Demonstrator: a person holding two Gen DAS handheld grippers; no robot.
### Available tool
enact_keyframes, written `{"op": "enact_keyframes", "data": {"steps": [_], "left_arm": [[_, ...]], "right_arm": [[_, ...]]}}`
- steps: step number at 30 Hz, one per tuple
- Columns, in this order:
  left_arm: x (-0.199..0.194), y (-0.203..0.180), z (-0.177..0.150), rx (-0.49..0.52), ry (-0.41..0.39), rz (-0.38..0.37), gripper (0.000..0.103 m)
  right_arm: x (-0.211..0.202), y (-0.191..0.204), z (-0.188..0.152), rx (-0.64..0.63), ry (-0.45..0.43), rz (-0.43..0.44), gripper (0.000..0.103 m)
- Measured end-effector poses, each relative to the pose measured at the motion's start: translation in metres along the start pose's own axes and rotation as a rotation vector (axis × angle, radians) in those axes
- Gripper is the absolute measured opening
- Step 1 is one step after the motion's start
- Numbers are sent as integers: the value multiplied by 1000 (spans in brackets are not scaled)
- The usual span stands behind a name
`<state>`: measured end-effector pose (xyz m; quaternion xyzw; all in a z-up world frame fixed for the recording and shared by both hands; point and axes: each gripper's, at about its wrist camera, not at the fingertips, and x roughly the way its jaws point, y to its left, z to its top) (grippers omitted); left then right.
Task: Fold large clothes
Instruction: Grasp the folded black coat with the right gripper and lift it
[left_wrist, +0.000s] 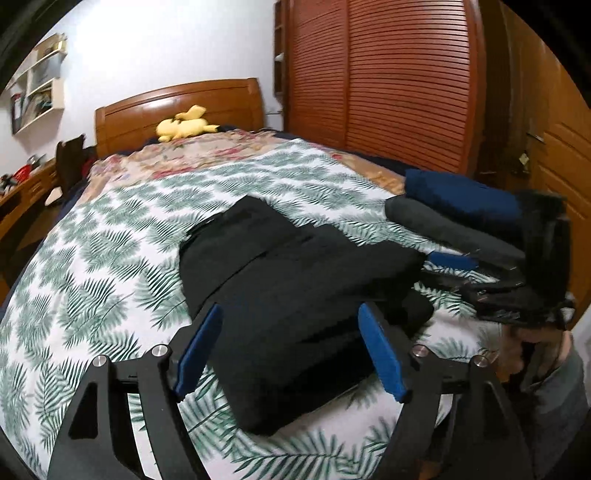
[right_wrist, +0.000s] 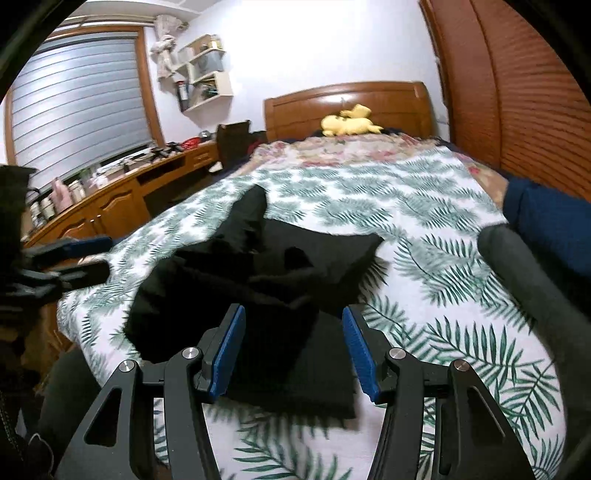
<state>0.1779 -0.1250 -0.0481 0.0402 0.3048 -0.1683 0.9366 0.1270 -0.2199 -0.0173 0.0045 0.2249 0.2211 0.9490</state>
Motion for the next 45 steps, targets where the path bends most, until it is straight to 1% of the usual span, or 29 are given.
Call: {"op": "enact_keyframes", "data": {"steps": [4,8,12,17,19,21,22,23,27,30,34,37,41,43,45], "left_arm": [[6,16,-12,-40,21,16,77],[7,26,-24,-58,37,26,77],[8,31,-31,-68,44,32,77],[10,32,-35,-71,56,34,77],[10,32,-35,-71,57,35,77],[10,32,-35,-70,57,36,77],[10,32,-35,-69,57,36,77],[10,32,-34,-68,57,37,77],[9,33,-32,-63,49,41,77],[9,35,-27,-62,37,35,77],[15,40,-19,-51,22,27,77],[25,47,-12,-46,13,20,77],[42,58,-4,-47,13,14,77],[55,66,1,-49,17,10,77],[66,72,4,-52,24,8,77]], "right_arm": [[-10,11,5,-25,-31,33,56],[-11,16,7,-37,-51,78,56],[2,15,6,-19,-41,117,56],[30,12,5,-5,-1,145,56],[39,12,6,-8,13,154,48],[44,14,6,-17,24,169,26],[46,14,7,-25,29,172,21],[48,14,8,-29,32,166,13],[41,7,8,-10,5,123,7],[25,-3,6,-4,-27,50,6],[23,-25,0,30,9,-62,6],[34,-35,-6,50,57,-81,6],[45,-34,-8,54,81,-111,8],[52,-26,-9,51,90,-128,18],[59,-26,-11,60,102,-178,43]]}}
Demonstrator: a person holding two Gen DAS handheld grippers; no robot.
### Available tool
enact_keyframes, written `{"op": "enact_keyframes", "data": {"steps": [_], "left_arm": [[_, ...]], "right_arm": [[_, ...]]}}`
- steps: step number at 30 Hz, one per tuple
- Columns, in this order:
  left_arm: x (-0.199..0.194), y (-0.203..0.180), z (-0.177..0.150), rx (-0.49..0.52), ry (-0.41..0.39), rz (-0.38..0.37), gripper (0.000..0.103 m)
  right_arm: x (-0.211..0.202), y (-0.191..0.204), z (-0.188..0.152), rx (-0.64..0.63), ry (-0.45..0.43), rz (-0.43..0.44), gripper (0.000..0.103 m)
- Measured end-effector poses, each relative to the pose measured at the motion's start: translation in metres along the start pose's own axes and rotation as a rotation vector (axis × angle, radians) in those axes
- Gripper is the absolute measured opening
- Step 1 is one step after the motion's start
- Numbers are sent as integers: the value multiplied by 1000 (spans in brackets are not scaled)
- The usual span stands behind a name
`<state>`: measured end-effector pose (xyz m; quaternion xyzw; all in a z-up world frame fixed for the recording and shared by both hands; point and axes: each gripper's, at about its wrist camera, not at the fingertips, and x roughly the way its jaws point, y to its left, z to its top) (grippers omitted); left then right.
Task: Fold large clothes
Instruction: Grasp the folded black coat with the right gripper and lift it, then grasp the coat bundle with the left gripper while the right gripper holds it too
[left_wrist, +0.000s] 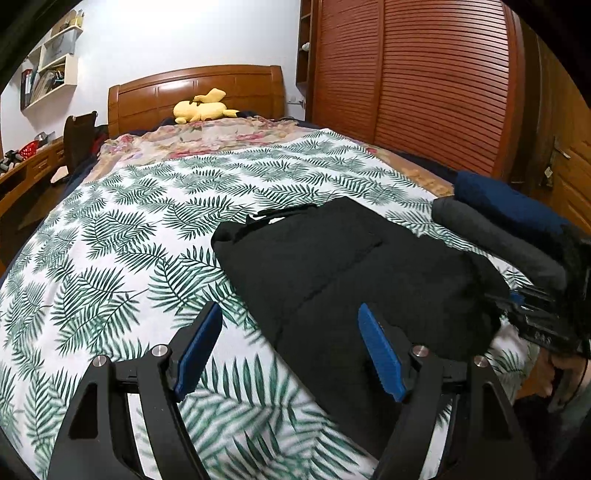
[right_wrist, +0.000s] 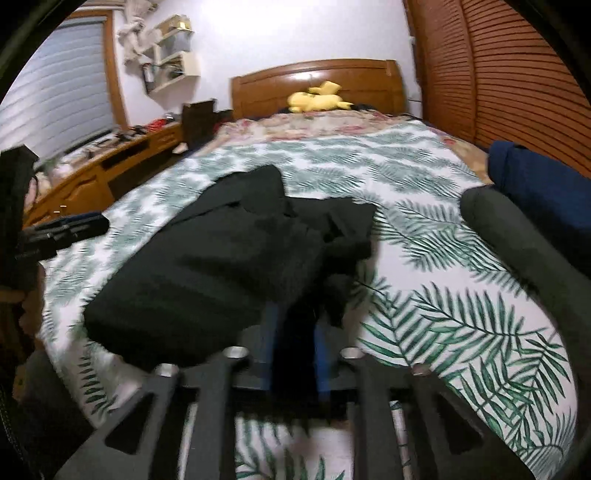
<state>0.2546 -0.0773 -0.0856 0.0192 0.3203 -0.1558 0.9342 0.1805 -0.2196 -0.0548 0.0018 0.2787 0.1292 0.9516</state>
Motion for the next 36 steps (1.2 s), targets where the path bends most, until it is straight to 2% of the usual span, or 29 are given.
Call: {"op": "enact_keyframes", "data": {"steps": [2,3,5,8,11,13,19,27,36], "left_arm": [[13,7,5,-5,10,-5,77],[19,9,7,-6,16,-6,77],[33,14,12,-2,26,1,77],[51,21,21,7,32,23,75],[70,31,30,0,48,31,65],[85,37,37,-19,67,29,63],[124,57,48,-105,132,29,63],[157,67,45,-161,208,18,61],[168,74,34,-229,244,-20,61]], "right_arm": [[6,0,-2,21,13,-31,58],[10,-1,-3,34,22,-30,62],[16,-6,-4,77,35,-3,64],[27,-13,-7,136,61,74,64],[34,-13,-7,138,71,93,64],[38,-14,-8,153,80,118,64],[43,-7,-6,128,91,121,64],[46,-6,-5,122,102,136,64],[49,-1,-5,117,107,147,64]]}}
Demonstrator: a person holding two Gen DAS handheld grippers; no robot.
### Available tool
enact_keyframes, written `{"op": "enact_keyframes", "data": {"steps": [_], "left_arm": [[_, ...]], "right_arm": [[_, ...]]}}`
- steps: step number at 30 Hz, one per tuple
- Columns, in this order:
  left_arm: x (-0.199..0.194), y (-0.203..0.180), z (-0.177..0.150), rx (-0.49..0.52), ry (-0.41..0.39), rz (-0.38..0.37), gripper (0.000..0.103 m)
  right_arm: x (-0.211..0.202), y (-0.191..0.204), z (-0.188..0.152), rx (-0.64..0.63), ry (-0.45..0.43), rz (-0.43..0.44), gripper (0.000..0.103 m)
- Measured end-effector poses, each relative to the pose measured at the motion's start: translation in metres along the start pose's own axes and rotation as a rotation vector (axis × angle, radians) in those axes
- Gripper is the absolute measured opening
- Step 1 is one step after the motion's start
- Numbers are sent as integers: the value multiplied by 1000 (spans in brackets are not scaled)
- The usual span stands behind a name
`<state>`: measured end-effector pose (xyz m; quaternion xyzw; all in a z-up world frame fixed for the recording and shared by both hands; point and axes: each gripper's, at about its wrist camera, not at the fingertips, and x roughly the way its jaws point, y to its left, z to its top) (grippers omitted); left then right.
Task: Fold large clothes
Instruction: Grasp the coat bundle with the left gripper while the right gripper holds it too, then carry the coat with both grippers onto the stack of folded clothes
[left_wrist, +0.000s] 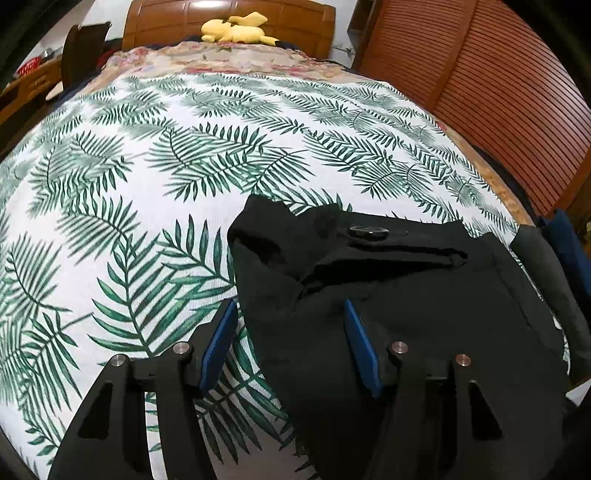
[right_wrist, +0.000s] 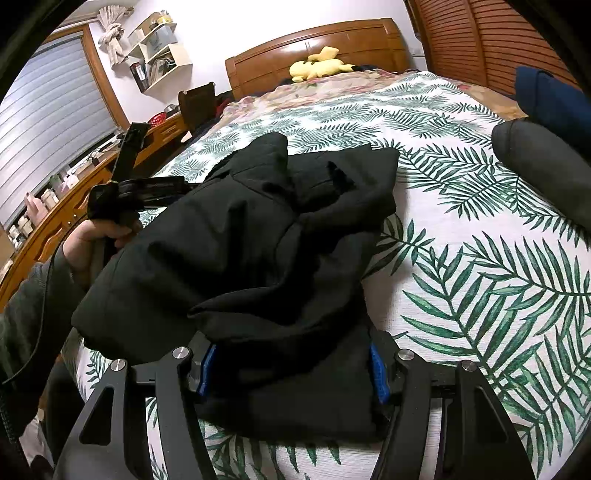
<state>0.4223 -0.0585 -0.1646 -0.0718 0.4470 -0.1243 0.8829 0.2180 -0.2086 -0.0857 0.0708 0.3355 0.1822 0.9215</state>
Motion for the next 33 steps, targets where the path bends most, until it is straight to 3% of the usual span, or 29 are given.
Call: {"op": "enact_keyframes", "data": {"steps": [4,6,8,13,24,28,33], "left_arm": [[2,2,0,-33,23,-39,50],[1,0,1,-25,31,-43,43],[-2,-1,2,-22,33,-38,28],[-22,-9,3,4,2,-2,13],[-106,-54,9,113,-170,20,7],[-126,-80,16,146,-216,19,6],[-153,-139,36,211,-311,-12,6]], "right_arm": [[2,4,-1,-2,3,11,58],[4,9,-1,-36,10,18,47],[3,16,0,-81,7,11,40],[1,19,4,-98,-25,19,25],[-41,-5,32,-61,-184,39,16],[-71,-1,51,-149,-260,-8,15],[-120,-17,80,-230,-315,-96,14]]}}
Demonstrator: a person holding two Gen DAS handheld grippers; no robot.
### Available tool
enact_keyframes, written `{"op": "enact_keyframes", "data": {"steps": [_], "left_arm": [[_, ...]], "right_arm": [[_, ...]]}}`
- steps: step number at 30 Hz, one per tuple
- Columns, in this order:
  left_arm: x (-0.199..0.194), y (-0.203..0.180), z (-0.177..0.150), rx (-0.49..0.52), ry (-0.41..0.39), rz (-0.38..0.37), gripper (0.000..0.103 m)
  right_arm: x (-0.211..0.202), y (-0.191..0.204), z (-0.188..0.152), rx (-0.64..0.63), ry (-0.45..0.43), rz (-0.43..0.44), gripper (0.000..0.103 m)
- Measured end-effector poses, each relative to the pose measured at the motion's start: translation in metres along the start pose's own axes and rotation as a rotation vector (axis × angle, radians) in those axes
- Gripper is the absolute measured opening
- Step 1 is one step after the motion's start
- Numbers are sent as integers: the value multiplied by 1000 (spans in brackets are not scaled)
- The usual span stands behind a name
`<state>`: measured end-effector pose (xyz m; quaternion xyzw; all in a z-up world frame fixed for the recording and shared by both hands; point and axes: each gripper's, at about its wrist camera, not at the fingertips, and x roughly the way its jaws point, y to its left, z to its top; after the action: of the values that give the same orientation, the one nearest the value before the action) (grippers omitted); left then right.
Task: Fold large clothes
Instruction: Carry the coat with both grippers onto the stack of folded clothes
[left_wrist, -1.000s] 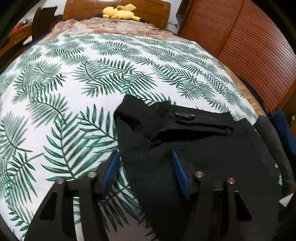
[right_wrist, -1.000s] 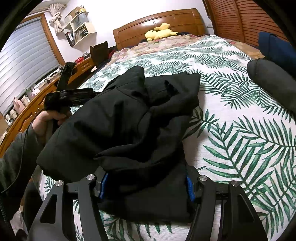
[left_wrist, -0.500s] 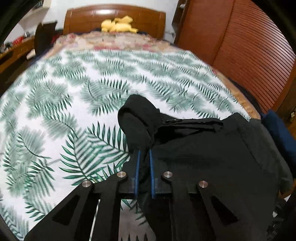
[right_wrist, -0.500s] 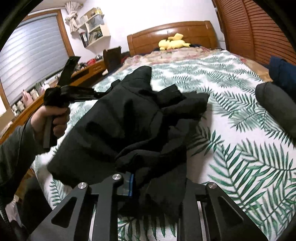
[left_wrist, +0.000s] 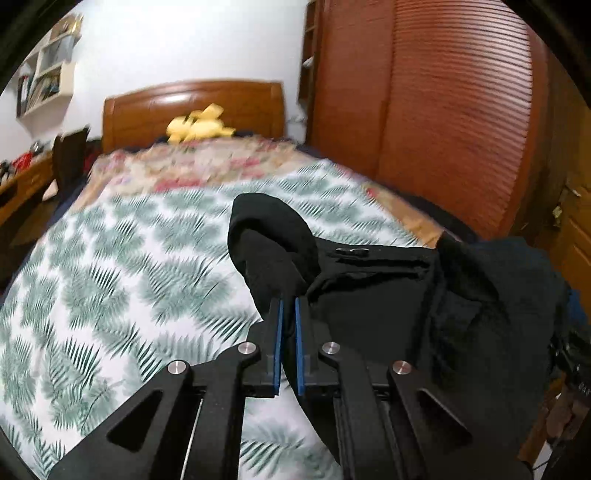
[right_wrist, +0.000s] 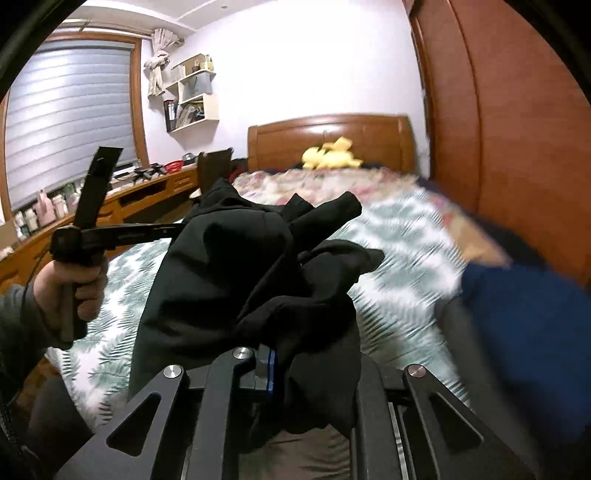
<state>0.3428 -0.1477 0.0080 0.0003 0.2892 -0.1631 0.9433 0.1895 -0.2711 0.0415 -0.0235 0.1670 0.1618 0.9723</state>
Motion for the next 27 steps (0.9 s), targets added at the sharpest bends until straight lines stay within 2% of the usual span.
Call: {"op": "enact_keyframes", "data": {"steps": [3,10,14,18,19,22,27], "left_arm": [[-3,-42,25,43,-43,-42,6],[6,-156,79,127,-118,-175,6],[24,-217,97,146,-117,-263,6],[49,-263,97,163,-57,-313,6],[53,-272,93,173,-71,-295,6],[61,-285,88,206,-76,-305,6],[60,-298,75,254,-53,-304,6]], "right_arm": [[-28,-26,21,-38,-27,-69,14],[-117,-105,63,-75,-83,-293,13],[-161,-143,72,-76,-82,-415,13],[-185,-183,62,-30,-25,-493,14],[-188,-190,56,-14,-17,-512,14],[-193,-212,36,39,20,-563,17],[-180,-229,15,44,117,-636,38]]}}
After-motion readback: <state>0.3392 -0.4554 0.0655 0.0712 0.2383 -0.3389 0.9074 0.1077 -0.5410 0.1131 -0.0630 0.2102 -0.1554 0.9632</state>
